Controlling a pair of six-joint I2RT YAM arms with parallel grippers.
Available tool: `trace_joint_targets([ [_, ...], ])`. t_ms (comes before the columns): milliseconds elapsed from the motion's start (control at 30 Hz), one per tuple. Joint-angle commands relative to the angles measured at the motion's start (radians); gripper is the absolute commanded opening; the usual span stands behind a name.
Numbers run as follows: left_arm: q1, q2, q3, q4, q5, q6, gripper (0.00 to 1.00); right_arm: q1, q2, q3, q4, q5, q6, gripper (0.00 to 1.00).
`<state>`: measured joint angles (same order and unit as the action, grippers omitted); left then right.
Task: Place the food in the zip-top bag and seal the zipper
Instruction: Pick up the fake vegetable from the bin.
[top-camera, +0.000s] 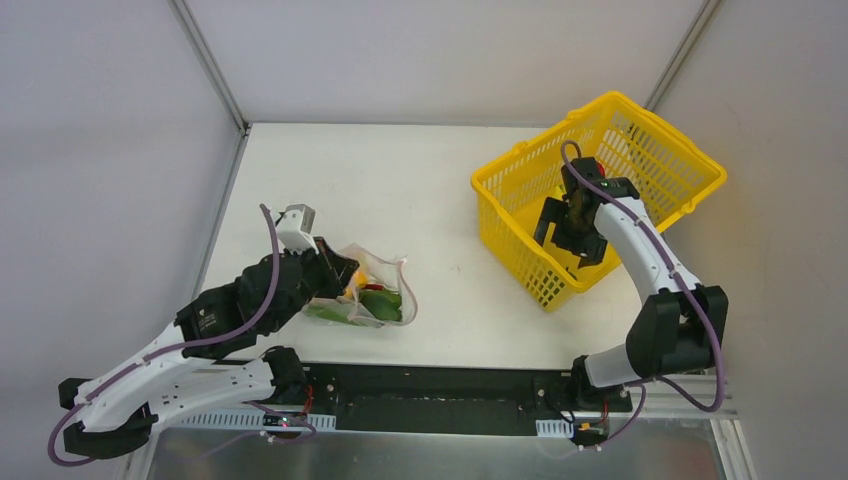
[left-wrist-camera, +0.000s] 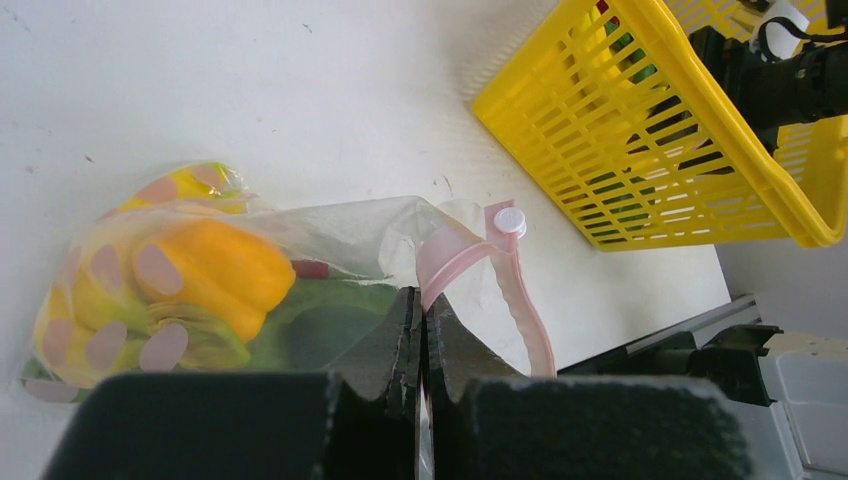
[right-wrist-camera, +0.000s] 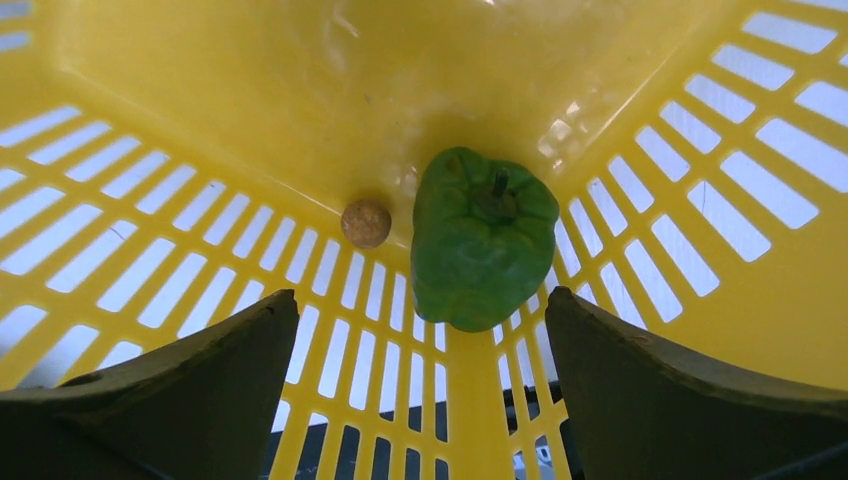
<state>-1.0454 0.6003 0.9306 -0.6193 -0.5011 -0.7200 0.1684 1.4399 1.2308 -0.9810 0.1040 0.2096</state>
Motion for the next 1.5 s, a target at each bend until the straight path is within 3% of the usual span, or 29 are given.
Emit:
trace_joint_targets([
  [0, 0.008, -0.019, 0.019, 0.007, -0.03, 0.047, 0.01, 0.024, 0.025, -0.021, -0.085, 0.072, 0.022, 0.97],
  [133, 0.008, -0.03, 0.023, -0.004, -0.035, 0.061, 0.01, 0.034, 0.046, -0.026, -0.097, 0.149, 0.04, 0.98],
  [600, 0.011, -0.056, 0.014, -0.025, -0.043, 0.07, 0.02, 0.057, 0.158, -0.11, -0.04, 0.074, 0.08, 0.9],
  [833, 0.011, -0.063, 0.01, -0.028, -0.052, 0.066, 0.02, 0.068, 0.175, -0.099, -0.028, 0.088, 0.077, 0.66],
  [900, 0.012, -0.061, 0.011, -0.027, -0.052, 0.067, 0.02, 0.068, 0.171, -0.087, -0.022, 0.08, 0.077, 0.51],
  [933, 0.011, -0.058, 0.012, -0.028, -0.049, 0.067, 0.02, 0.068, 0.167, -0.078, -0.019, 0.067, 0.079, 0.49],
  [1133, 0.011, -0.051, 0.013, -0.029, -0.041, 0.054, 0.02, 0.077, 0.124, 0.006, 0.031, 0.06, 0.088, 0.43],
  [1467, 0.012, -0.032, 0.01, -0.021, -0.023, 0.027, 0.02, 0.077, -0.031, 0.028, 0.209, 0.04, 0.088, 0.42],
])
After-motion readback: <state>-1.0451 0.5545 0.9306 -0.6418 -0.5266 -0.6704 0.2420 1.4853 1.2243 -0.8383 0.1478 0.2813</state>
